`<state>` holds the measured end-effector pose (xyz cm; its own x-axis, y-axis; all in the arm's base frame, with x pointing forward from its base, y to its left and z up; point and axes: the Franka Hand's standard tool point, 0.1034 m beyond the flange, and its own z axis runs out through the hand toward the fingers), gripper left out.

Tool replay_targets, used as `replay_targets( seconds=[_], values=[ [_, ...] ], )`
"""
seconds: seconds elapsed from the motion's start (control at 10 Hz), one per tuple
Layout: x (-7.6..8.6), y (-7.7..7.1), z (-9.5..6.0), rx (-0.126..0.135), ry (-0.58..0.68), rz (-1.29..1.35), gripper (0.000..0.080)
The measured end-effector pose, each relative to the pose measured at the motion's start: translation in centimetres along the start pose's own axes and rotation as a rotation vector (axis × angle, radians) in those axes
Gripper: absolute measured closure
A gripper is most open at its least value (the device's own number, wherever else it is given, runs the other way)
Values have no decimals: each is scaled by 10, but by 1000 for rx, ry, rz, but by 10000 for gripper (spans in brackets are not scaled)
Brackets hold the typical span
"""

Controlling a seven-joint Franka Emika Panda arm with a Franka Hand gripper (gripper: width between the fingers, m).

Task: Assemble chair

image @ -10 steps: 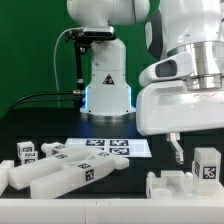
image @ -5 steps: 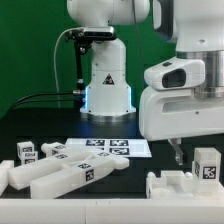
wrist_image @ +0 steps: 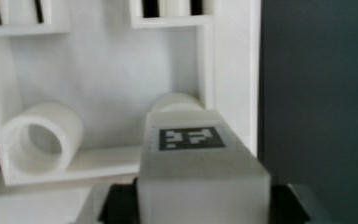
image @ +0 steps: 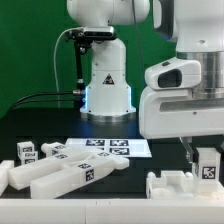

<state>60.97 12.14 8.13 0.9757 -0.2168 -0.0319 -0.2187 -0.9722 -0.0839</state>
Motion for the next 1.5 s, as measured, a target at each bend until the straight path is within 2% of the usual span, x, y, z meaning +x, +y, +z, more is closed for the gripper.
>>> replay_targets(
  seconds=[0.1, 0.4, 0.5, 0.7, 0.8, 0.9, 1.0, 1.1, 1.2, 1.4, 1.5],
  values=[
    [1, 0, 0, 7, 7, 152, 513],
    [3, 0, 1, 49, 23, 717, 513],
    [4, 1, 1, 63, 15, 816, 513],
    [4, 1, 1, 63, 14, 841, 512],
    [3, -1, 1, 59, 18, 764, 438],
    [1, -8, 1, 56, 24, 616, 438],
    [1, -8, 2, 55, 29, 427, 241],
    [-2, -9, 2, 39, 31, 241, 178],
    [-5, -15, 3, 30, 34, 108, 178],
    [-3, -10, 3, 27, 36, -12, 155],
    [-1, -8, 3, 12, 45, -190, 151]
  ],
)
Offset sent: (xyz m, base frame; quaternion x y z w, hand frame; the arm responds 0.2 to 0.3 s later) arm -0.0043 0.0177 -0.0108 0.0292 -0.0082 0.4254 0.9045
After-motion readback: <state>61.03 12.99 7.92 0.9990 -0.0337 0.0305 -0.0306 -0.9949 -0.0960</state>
